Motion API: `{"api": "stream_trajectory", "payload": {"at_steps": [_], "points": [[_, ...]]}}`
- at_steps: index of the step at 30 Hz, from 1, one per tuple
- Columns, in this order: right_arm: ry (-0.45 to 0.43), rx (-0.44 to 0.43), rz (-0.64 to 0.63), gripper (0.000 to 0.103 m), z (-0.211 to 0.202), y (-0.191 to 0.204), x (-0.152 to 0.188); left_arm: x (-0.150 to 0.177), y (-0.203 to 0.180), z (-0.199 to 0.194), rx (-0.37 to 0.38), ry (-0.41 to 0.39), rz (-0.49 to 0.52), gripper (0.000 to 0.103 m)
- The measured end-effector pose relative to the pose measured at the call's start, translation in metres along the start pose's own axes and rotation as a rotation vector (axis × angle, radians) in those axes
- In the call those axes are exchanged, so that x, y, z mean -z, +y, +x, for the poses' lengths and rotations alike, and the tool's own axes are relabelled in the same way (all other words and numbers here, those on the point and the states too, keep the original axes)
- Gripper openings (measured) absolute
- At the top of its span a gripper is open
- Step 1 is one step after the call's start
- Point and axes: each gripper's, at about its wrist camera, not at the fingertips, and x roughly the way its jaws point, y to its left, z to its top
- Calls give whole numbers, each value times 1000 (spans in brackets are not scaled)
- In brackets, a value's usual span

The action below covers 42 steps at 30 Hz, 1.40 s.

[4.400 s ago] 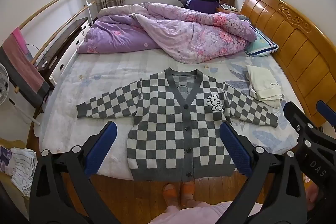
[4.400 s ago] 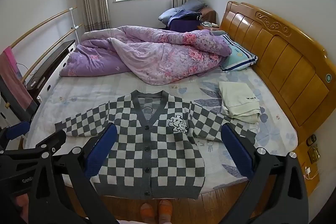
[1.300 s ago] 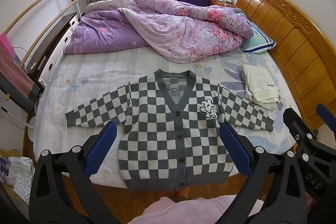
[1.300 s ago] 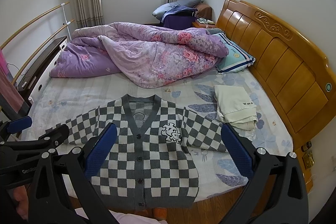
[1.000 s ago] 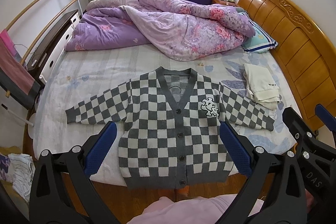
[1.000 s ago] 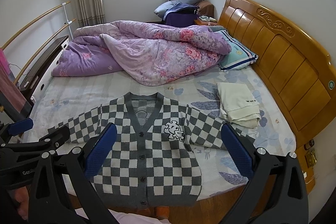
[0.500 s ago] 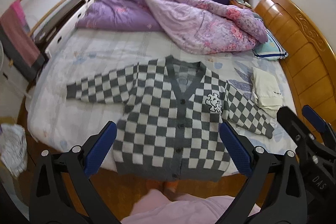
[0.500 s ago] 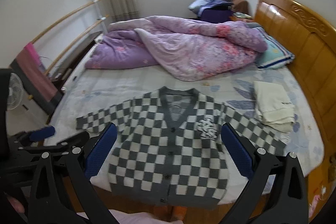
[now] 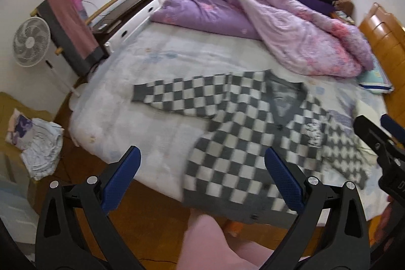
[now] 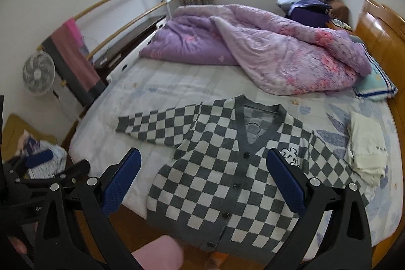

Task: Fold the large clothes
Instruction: 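Move the left tool to the cardigan sleeve cuff and close on it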

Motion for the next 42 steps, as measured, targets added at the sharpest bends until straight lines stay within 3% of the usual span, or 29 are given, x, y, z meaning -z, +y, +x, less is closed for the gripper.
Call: {"api": "stream_trajectory", "payload": {"at_steps": [5, 8, 11, 12, 14, 20, 22, 24, 26, 30, 37, 42], "points": [[55, 32, -3, 95, 44, 26, -10, -19, 35, 42, 53, 40, -44, 98], [51, 115, -5, 95, 74, 44, -19, -38, 59, 80, 88, 71, -54, 98], [63, 280, -37, 95, 120, 68, -31, -63, 93, 132, 148, 117, -104, 98], [79, 286, -27, 95, 136, 72, -36, -71, 104, 150, 177, 133, -120, 98], [112, 274, 1, 95, 160, 79, -41, -81, 121, 179, 201, 155, -138, 98], [203, 249, -17, 85, 257, 112, -61, -114, 186, 294, 151, 193, -165, 98], [246, 239, -19, 82, 291, 119, -66, -122, 209, 336, 118, 198, -208, 98], [237, 178, 8, 82, 310, 121, -67, -129, 231, 383, 56, 216, -250, 98], [226, 149, 34, 82, 327, 124, -69, -130, 244, 415, 64, 227, -269, 98], [293, 168, 27, 82, 367, 130, -69, -124, 271, 487, 55, 310, -339, 98], [386, 183, -39, 82, 402, 141, -47, -91, 305, 556, 197, 425, -611, 98], [413, 188, -67, 82, 413, 145, -34, -78, 328, 579, 205, 394, -779, 98]]}}
